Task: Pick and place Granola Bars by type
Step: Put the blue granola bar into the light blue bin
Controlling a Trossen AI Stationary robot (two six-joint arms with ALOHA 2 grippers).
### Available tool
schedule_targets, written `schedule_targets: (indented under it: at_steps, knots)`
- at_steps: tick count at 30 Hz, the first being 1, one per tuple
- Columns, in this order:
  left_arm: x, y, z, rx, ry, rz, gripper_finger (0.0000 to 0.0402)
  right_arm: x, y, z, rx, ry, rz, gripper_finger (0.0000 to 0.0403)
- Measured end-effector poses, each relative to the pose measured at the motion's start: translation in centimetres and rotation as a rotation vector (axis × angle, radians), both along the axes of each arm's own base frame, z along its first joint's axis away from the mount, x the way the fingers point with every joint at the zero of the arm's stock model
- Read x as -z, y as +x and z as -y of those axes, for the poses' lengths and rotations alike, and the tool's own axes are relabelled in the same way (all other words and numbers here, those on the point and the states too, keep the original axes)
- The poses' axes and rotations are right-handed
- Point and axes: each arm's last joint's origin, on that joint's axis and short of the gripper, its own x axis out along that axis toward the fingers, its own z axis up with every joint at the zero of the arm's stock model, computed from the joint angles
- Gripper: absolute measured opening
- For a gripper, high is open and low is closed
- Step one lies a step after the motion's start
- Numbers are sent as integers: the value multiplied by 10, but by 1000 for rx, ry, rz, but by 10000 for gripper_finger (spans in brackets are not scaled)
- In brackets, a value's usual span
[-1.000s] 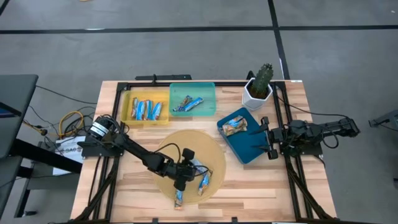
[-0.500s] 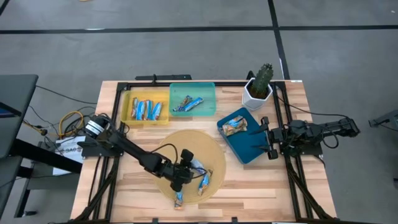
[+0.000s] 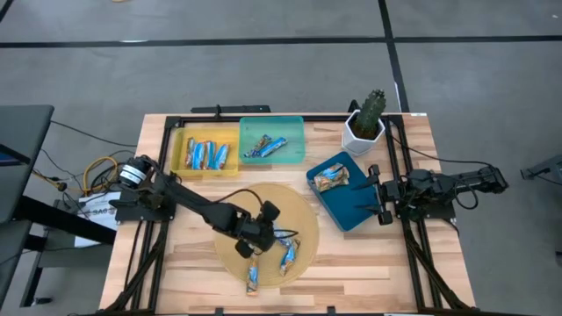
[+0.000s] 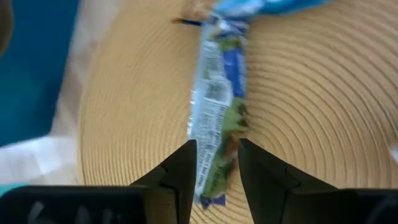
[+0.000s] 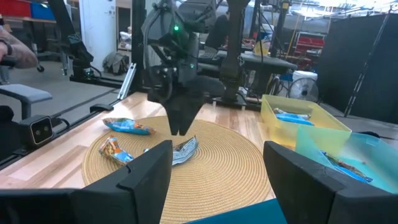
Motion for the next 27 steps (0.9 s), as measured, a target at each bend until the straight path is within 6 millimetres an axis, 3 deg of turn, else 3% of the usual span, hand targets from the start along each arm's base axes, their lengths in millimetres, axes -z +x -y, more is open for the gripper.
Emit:
schedule_targets:
  at_steps: [5,17,27]
  knots:
    - [-2,11,-2,107,-27,-70,112,0,0,0,0,0,0,244]
    - [13,27,-3,128,27,-159,114,0,0,0,-1,0,-2,244]
    - [22,36,-18,73,40,-156,175,0,0,0,0,0,0,244]
